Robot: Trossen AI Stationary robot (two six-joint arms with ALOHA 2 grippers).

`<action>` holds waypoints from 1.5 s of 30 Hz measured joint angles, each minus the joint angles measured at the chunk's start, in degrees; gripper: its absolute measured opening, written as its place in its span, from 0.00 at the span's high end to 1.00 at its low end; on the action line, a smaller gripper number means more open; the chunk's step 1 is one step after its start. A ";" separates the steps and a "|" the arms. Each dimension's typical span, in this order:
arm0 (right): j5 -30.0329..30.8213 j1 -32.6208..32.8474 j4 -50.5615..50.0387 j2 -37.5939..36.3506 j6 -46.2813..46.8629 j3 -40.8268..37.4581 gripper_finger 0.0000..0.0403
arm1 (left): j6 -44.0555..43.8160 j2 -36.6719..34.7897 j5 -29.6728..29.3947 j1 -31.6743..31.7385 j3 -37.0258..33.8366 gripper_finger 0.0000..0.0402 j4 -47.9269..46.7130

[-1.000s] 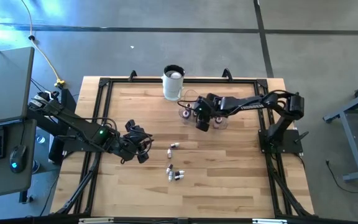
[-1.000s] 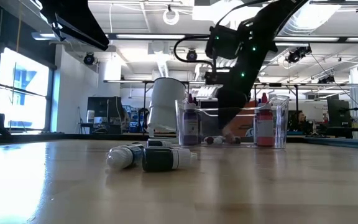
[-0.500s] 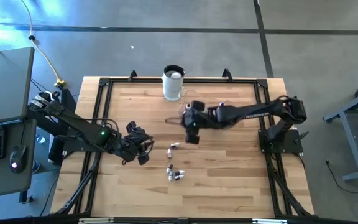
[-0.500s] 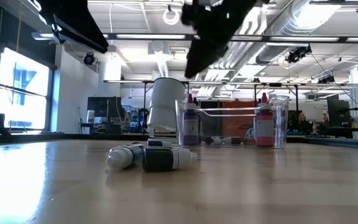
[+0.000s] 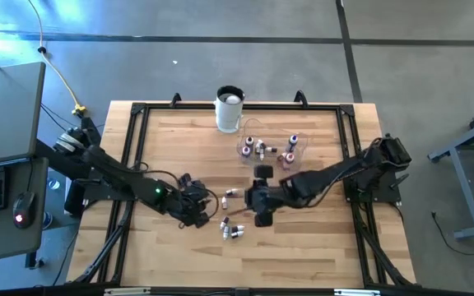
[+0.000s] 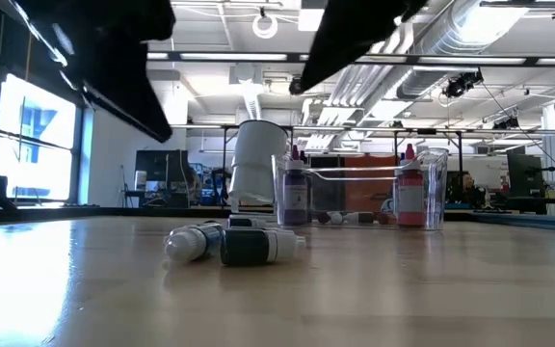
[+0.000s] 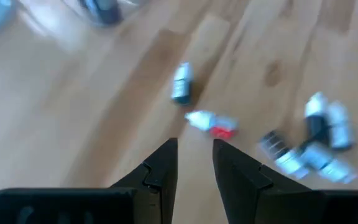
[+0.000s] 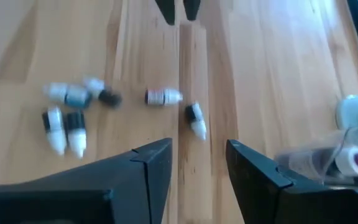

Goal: Pick & Place food coloring
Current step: Put the small red food coloring bottle into the transparent container

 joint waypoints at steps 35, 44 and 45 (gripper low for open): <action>14.87 7.75 5.05 -7.00 4.86 -18.22 0.64 | -21.03 12.65 7.22 6.53 0.22 0.75 18.88; 6.47 4.98 18.88 -13.01 1.03 -24.08 0.64 | -24.81 19.02 9.01 6.51 0.07 0.75 21.90; 5.75 5.02 19.93 -13.22 0.80 -24.67 0.64 | -24.81 19.33 8.92 6.51 0.07 0.75 21.93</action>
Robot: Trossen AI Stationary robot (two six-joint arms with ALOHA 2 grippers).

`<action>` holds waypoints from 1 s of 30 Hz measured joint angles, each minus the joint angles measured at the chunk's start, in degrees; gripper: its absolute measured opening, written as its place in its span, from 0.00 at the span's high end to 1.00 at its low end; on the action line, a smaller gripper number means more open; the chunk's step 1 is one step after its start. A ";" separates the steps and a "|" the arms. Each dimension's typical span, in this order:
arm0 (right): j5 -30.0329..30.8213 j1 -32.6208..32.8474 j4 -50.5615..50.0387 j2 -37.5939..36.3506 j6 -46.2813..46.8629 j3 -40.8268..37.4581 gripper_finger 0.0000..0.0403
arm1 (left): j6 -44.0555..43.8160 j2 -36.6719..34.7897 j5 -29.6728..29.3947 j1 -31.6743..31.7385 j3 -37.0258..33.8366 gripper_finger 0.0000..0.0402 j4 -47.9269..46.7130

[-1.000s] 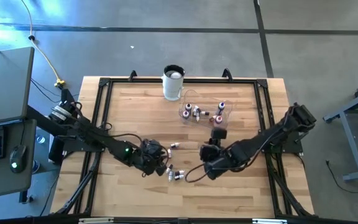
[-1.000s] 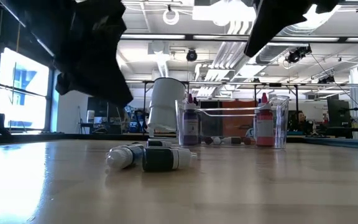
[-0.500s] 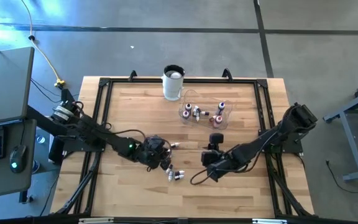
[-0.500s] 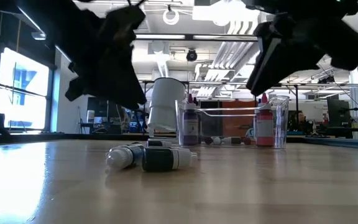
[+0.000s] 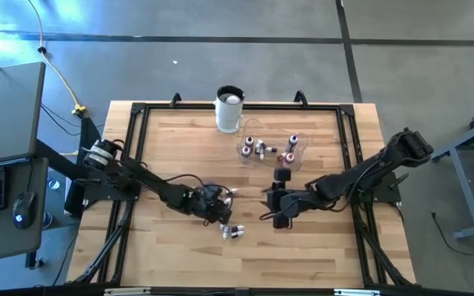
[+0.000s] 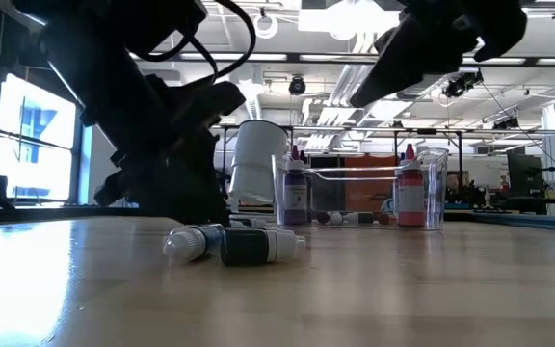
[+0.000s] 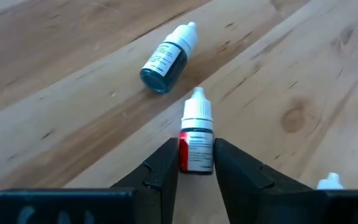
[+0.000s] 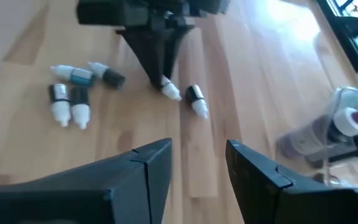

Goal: Pick & Place food coloring
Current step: Put the small red food coloring bottle into the transparent container

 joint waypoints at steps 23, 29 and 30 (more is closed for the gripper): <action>-1.97 0.01 2.50 -0.09 -1.34 -0.77 0.64 | 29.31 2.48 -7.29 -0.09 -0.07 0.75 0.69; -1.97 0.01 2.49 -0.09 -1.34 -0.75 0.64 | 30.33 2.49 -7.16 -0.09 -0.07 0.76 2.26; -1.97 0.01 2.49 -0.09 -1.32 -0.75 0.64 | 30.33 2.48 -7.16 -0.11 -0.06 0.76 2.73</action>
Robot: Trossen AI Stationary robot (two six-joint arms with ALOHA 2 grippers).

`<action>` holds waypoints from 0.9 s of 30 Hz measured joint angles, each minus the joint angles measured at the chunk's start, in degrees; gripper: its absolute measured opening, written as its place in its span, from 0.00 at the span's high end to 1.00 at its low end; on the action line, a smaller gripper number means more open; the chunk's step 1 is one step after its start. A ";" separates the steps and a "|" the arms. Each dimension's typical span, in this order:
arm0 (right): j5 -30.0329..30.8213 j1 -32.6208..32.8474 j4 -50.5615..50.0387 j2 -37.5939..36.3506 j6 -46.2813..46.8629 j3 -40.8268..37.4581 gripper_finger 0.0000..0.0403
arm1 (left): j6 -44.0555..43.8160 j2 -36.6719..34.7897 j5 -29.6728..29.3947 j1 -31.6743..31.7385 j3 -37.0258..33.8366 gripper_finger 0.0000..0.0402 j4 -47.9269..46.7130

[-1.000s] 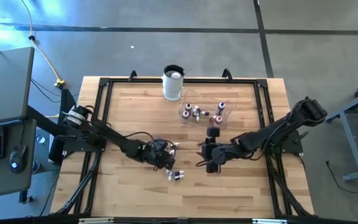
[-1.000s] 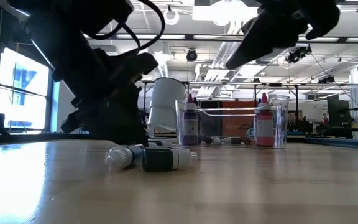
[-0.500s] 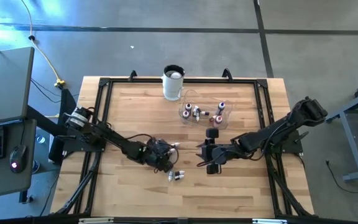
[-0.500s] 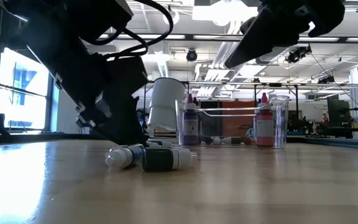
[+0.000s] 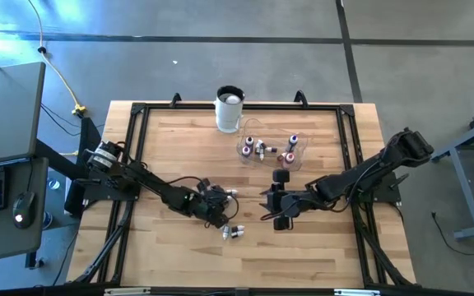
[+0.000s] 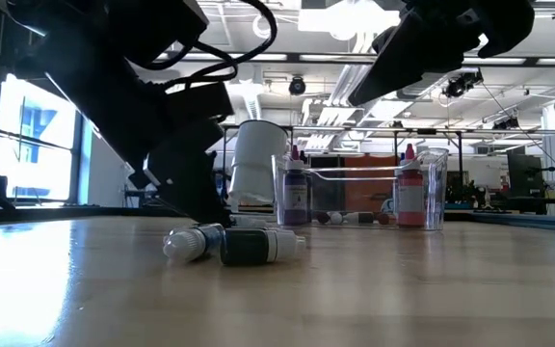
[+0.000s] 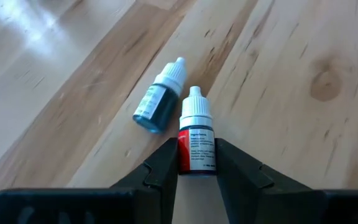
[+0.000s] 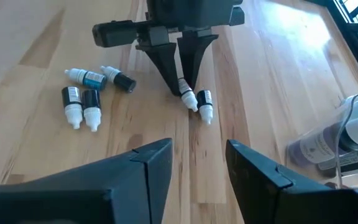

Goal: Pick & Place food coloring
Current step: Put the small red food coloring bottle into the transparent container

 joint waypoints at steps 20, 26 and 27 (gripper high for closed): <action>23.24 8.00 -29.42 -23.61 22.42 0.07 0.64 | 21.82 1.77 7.90 14.98 22.57 0.81 0.53; 30.79 10.47 -32.35 -28.22 29.89 -2.78 0.64 | 25.70 9.03 12.90 23.60 31.93 0.81 -2.59; 30.50 10.43 -32.16 -28.61 29.56 -3.50 0.64 | 25.88 10.91 13.62 24.46 33.72 0.81 -1.64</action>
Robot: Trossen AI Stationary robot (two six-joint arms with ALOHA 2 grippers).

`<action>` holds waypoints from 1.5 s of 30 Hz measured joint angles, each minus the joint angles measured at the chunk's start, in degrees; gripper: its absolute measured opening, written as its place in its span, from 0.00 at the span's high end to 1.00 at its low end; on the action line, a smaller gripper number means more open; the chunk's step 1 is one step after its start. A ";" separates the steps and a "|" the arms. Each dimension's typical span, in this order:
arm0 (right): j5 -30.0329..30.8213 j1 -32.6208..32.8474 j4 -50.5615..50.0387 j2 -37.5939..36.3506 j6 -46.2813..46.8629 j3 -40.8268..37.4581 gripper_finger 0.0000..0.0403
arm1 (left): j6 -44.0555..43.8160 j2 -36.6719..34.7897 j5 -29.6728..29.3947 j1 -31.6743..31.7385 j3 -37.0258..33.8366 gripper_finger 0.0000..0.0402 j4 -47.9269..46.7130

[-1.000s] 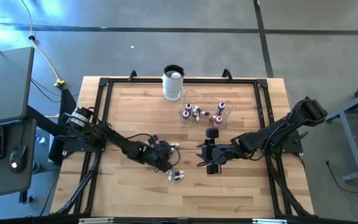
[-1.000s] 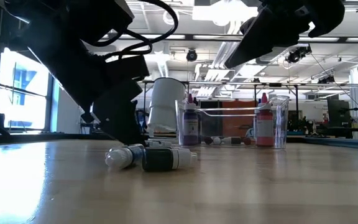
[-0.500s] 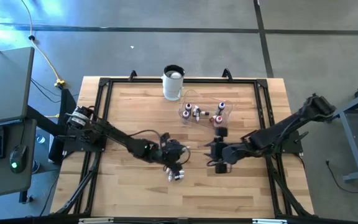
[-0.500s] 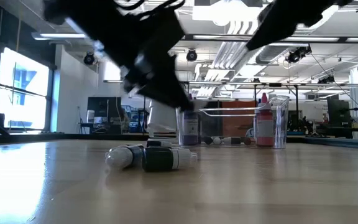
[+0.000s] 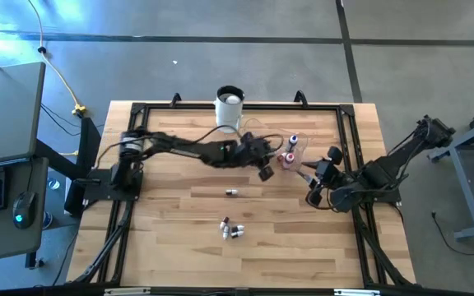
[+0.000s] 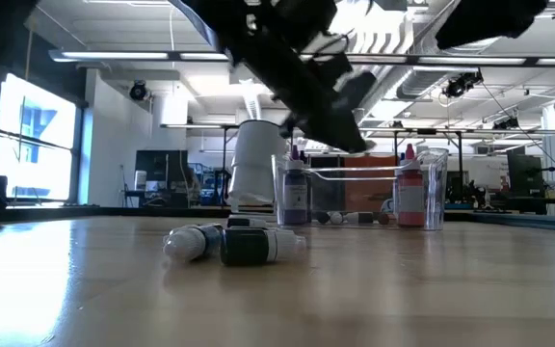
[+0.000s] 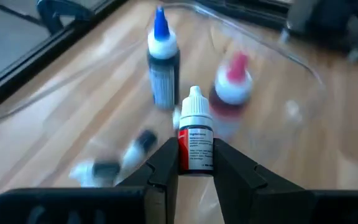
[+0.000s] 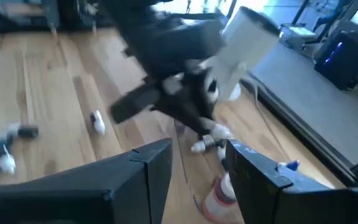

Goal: Pick & Place food coloring
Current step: Put the small red food coloring bottle into the transparent container, then put the small brown food coloring bottle into the transparent container

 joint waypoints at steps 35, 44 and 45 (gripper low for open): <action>-1.96 -0.21 7.96 -0.71 -7.48 -2.03 0.64 | 4.30 3.53 9.41 2.15 16.39 0.66 -20.33; -3.16 -0.22 13.00 -0.17 -7.38 -4.19 0.64 | 10.08 -0.94 1.26 -4.46 35.40 0.66 -62.95; -3.40 -0.23 14.94 -0.15 -7.85 -5.16 0.64 | 9.63 -1.46 0.01 -5.50 36.68 0.66 -66.85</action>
